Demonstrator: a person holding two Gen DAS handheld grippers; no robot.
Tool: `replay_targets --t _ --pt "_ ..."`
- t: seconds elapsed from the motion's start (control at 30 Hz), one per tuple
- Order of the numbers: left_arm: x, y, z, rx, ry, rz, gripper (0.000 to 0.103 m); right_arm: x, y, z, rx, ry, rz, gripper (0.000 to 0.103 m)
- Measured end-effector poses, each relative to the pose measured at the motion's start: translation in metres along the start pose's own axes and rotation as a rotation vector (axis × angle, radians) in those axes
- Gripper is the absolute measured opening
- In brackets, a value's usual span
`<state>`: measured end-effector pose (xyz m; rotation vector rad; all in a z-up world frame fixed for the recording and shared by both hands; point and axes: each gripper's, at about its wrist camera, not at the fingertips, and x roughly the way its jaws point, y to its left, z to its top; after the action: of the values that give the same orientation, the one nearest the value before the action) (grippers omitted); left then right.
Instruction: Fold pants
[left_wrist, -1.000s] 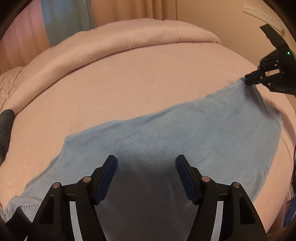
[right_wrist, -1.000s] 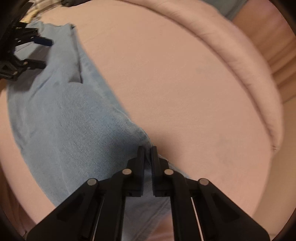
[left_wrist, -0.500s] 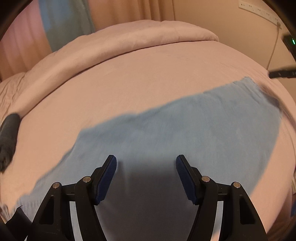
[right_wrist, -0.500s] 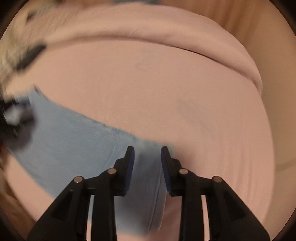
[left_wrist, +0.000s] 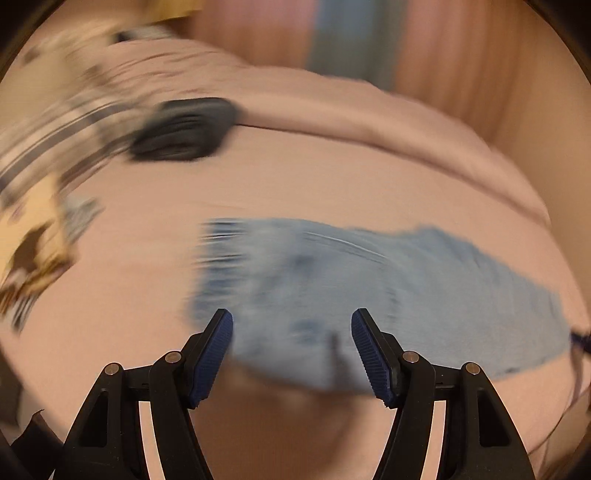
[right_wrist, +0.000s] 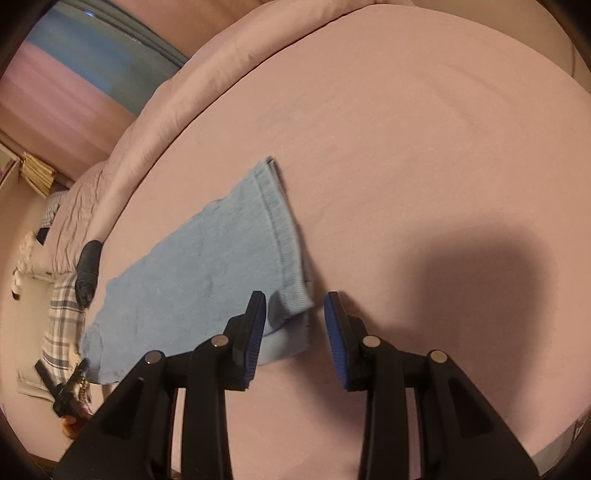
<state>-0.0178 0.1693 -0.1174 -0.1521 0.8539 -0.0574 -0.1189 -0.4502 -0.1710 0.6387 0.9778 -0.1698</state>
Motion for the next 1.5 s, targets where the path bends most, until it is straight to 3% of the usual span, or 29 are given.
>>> replay_targets --t 0.03,0.13,0.3,0.37,0.4,0.43,0.47,0.5,0.53,0.67,0.77,0.8,0.83,0.87,0.93,0.97,1.0,1.1,1.13,1.2,1.3,1.4,1.5 --pt "-0.006 0.015 -0.003 -0.038 -0.005 0.037 0.075 -0.007 0.003 -0.006 -0.023 -0.016 -0.022 0.018" --pt "-0.015 0.038 -0.019 -0.126 0.001 0.056 0.077 -0.017 0.014 -0.001 -0.053 -0.04 -0.077 0.016" --pt "0.003 0.044 -0.022 -0.232 0.012 -0.128 0.077 -0.039 0.028 0.004 -0.122 -0.104 -0.083 0.015" --pt "0.016 0.042 -0.016 -0.266 0.03 -0.164 0.076 -0.04 0.036 0.006 -0.142 -0.108 -0.078 0.014" --pt "0.027 0.041 -0.012 -0.292 0.046 -0.188 0.071 -0.041 0.038 0.006 -0.148 -0.106 -0.078 0.013" --pt "0.035 0.04 -0.008 -0.315 0.049 -0.198 0.05 -0.039 0.041 0.007 -0.154 -0.103 -0.08 0.013" --pt "0.036 0.041 -0.008 -0.324 0.052 -0.183 0.036 -0.038 0.044 0.007 -0.165 -0.101 -0.086 0.012" --pt "0.041 0.041 -0.003 -0.329 0.058 -0.158 0.033 -0.036 0.048 0.004 -0.177 -0.097 -0.094 0.011" --pt "0.042 0.041 0.001 -0.335 0.058 -0.159 0.022 -0.036 0.049 0.004 -0.185 -0.093 -0.103 0.011" --pt "0.023 0.035 0.013 -0.277 -0.034 -0.145 0.019 -0.048 0.052 0.001 -0.204 -0.072 -0.106 0.009" --pt "0.023 0.038 0.011 -0.244 -0.012 -0.119 0.019 -0.049 0.056 -0.001 -0.224 -0.04 -0.146 0.009" --pt "0.029 0.041 0.006 -0.245 0.022 -0.102 0.02 -0.044 0.054 -0.003 -0.22 -0.006 -0.154 0.009" --pt "0.035 0.044 0.001 -0.248 0.048 -0.074 0.032 -0.039 0.051 -0.005 -0.214 0.03 -0.16 0.009" --pt "0.04 0.049 -0.004 -0.263 0.072 -0.034 0.053 -0.029 0.047 -0.008 -0.211 0.083 -0.196 0.009" --pt "0.042 0.061 -0.011 -0.295 0.09 0.066 0.081 -0.019 0.041 -0.012 -0.212 0.148 -0.263 0.009" --pt "0.038 0.065 -0.011 -0.288 0.089 0.119 0.082 -0.021 0.042 -0.011 -0.223 0.15 -0.304 0.008" --pt "0.031 0.067 -0.01 -0.264 0.084 0.125 0.085 -0.025 0.047 -0.009 -0.252 0.126 -0.345 0.011" --pt "0.008 0.056 -0.002 -0.164 0.037 0.153 0.086 -0.038 0.079 0.001 -0.399 0.011 -0.498 0.034" --pt "0.002 0.047 0.003 -0.119 0.012 0.192 0.086 -0.039 0.093 0.005 -0.441 -0.016 -0.488 0.034" --pt "-0.011 0.031 0.013 -0.046 -0.073 0.278 0.086 -0.03 0.125 0.013 -0.484 -0.001 -0.326 0.034" --pt "-0.016 0.028 0.026 -0.046 -0.102 0.318 0.086 0.007 0.178 0.017 -0.508 0.08 -0.052 0.034" --pt "-0.013 0.019 0.034 -0.028 -0.115 0.206 0.086 0.059 0.238 0.02 -0.507 0.179 0.165 0.034" --pt "-0.001 -0.005 0.041 -0.01 -0.102 0.061 0.086 0.115 0.294 0.02 -0.492 0.272 0.273 0.034"
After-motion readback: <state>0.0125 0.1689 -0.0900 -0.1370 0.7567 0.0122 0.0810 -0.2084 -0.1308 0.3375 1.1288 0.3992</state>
